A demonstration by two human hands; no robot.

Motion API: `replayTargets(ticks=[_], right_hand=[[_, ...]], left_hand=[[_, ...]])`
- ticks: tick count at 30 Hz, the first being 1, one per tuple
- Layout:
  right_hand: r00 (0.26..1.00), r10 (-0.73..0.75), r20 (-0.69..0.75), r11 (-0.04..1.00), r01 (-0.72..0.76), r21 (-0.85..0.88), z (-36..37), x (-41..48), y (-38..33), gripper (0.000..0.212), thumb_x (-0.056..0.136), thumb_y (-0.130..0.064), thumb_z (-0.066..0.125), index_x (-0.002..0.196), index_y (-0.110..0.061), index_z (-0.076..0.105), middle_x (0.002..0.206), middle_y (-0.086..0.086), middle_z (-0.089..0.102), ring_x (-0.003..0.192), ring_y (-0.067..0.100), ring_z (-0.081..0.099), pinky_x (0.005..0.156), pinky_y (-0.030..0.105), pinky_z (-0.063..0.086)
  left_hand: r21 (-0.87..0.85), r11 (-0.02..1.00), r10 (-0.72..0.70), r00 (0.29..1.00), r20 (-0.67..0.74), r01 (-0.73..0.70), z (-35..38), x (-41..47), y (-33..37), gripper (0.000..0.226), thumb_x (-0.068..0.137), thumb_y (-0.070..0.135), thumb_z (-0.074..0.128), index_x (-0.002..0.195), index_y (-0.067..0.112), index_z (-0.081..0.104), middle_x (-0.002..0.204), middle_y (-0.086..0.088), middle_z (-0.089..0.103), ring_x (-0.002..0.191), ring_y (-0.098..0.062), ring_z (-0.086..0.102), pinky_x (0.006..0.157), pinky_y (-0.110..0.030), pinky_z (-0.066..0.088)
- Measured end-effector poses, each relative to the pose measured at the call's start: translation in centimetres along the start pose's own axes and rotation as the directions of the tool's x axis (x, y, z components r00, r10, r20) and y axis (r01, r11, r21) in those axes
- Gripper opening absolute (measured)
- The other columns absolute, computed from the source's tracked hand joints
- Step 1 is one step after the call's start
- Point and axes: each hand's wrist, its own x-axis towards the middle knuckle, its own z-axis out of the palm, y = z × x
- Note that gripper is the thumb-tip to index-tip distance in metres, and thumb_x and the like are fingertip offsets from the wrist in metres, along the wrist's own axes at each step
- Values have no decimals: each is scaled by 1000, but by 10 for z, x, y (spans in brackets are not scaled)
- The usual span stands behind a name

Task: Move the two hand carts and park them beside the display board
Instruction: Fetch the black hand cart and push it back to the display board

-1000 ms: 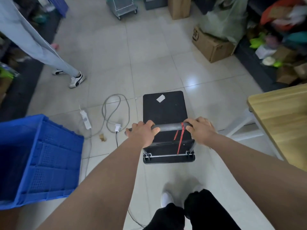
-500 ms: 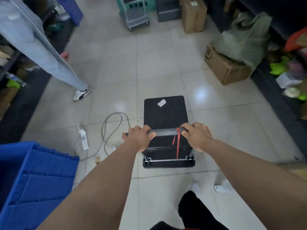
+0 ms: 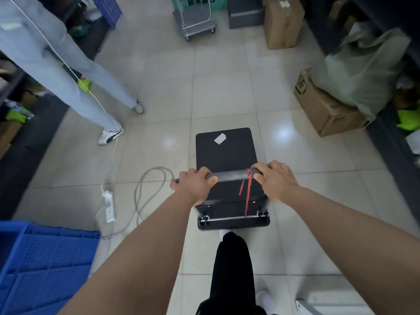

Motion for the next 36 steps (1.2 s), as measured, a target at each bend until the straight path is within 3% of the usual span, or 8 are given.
replayTargets(ticks=[16, 26, 36], right_hand=[[998, 0, 62, 1000, -2, 23, -106, 255, 0, 30, 99, -37, 31, 127, -36, 41, 121, 9, 48, 115, 29, 40, 102, 40, 32], [992, -122, 24, 992, 122, 3, -170, 404, 34, 30, 98, -41, 31, 124, -37, 45, 119, 6, 50, 113, 26, 42, 101, 39, 32], [976, -202, 78, 976, 207, -63, -231, 533, 67, 30, 97, -41, 32, 125, -35, 43, 117, 8, 52, 112, 28, 44, 99, 42, 35]], left_hand=[[32, 999, -16, 1000, 10, 15, -124, 232, 48, 36, 95, 53, 25, 119, 35, 45, 119, -4, 47, 116, -28, 38, 101, -55, 25], [-28, 995, -100, 995, 4, 100, -182, 357, 104, 35, 93, 53, 28, 116, 35, 46, 118, -3, 49, 113, -28, 39, 99, -51, 29], [-76, 978, -196, 981, -2, 195, -229, 458, 164, 34, 91, 50, 30, 117, 37, 47, 117, -2, 49, 111, -26, 40, 98, -48, 30]])
